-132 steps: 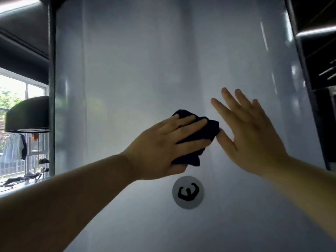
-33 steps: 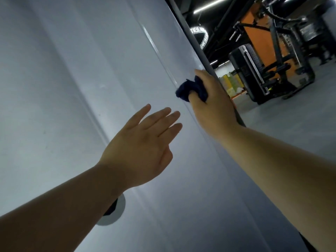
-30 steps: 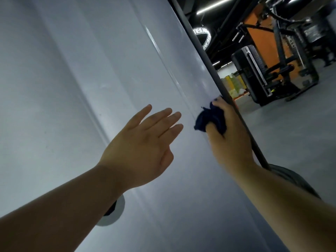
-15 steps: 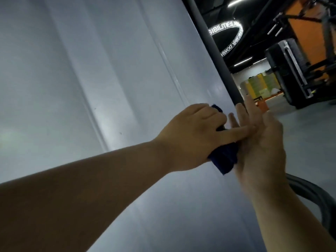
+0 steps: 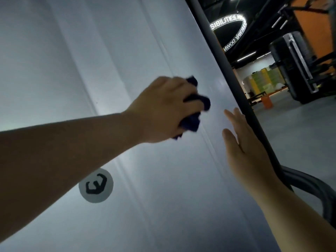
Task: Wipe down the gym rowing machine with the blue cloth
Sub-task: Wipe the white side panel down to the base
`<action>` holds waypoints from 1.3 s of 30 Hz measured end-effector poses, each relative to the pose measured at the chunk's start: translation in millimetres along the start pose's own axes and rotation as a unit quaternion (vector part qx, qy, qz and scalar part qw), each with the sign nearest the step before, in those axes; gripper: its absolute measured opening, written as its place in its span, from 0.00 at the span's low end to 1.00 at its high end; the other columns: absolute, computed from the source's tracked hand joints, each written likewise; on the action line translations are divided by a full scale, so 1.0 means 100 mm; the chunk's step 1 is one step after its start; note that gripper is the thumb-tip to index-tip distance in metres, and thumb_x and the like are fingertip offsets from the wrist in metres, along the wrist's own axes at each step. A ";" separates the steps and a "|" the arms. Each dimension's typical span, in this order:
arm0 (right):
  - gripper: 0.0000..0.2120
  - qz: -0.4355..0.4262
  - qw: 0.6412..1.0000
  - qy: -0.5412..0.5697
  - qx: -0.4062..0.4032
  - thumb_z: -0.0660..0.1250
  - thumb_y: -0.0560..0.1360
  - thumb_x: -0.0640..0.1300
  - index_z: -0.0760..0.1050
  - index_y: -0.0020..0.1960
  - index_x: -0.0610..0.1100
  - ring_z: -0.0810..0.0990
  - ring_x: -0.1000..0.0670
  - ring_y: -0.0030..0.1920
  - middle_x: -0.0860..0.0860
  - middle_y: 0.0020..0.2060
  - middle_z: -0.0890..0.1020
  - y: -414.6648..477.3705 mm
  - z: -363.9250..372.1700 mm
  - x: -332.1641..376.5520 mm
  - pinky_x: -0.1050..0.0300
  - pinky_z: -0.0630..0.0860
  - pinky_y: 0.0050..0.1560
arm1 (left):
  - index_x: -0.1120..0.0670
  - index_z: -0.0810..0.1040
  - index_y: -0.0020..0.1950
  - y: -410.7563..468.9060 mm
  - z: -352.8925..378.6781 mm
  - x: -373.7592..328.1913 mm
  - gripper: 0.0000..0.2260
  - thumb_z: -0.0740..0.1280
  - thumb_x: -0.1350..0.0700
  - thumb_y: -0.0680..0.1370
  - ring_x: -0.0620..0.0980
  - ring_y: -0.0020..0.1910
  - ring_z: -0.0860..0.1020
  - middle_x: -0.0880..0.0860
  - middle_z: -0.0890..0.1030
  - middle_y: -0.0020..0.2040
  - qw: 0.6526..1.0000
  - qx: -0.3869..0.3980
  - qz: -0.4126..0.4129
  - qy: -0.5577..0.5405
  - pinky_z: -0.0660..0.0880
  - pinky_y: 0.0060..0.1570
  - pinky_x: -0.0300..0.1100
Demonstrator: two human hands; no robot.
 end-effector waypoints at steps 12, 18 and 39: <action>0.30 0.004 0.997 -0.074 0.001 0.44 0.78 0.57 0.47 0.80 0.58 0.37 0.58 0.78 0.55 0.80 0.42 0.00 0.24 0.19 0.52 0.34 0.74 | 0.46 0.74 0.68 -0.82 -0.02 -0.19 0.20 0.63 0.47 0.76 0.61 0.72 0.67 0.56 0.75 0.67 0.993 0.075 0.091 -0.007 0.57 0.74 0.57; 0.31 -0.013 0.992 -0.122 0.031 0.42 0.77 0.62 0.45 0.79 0.61 0.35 0.51 0.78 0.52 0.80 0.39 0.02 0.40 0.43 0.42 0.34 0.75 | 0.58 0.71 0.71 -0.89 -0.21 0.14 0.26 0.64 0.51 0.74 0.61 0.70 0.68 0.58 0.75 0.64 0.976 -0.037 -0.197 -0.080 0.61 0.72 0.57; 0.30 -0.152 0.975 -0.155 0.038 0.53 0.77 0.54 0.53 0.79 0.57 0.38 0.49 0.79 0.51 0.80 0.45 -0.40 1.01 1.12 0.42 0.31 0.72 | 0.55 0.79 0.60 -1.92 -0.31 0.34 0.14 0.65 0.52 0.78 0.59 0.72 0.68 0.59 0.74 0.69 0.998 0.034 -0.053 -0.022 0.64 0.70 0.54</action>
Point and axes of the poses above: each hand's wrist, its own y-axis towards the middle knuckle, its own z-axis out of the palm, x = y × z, the point moved 6 cm from there along y, towards the middle knuckle
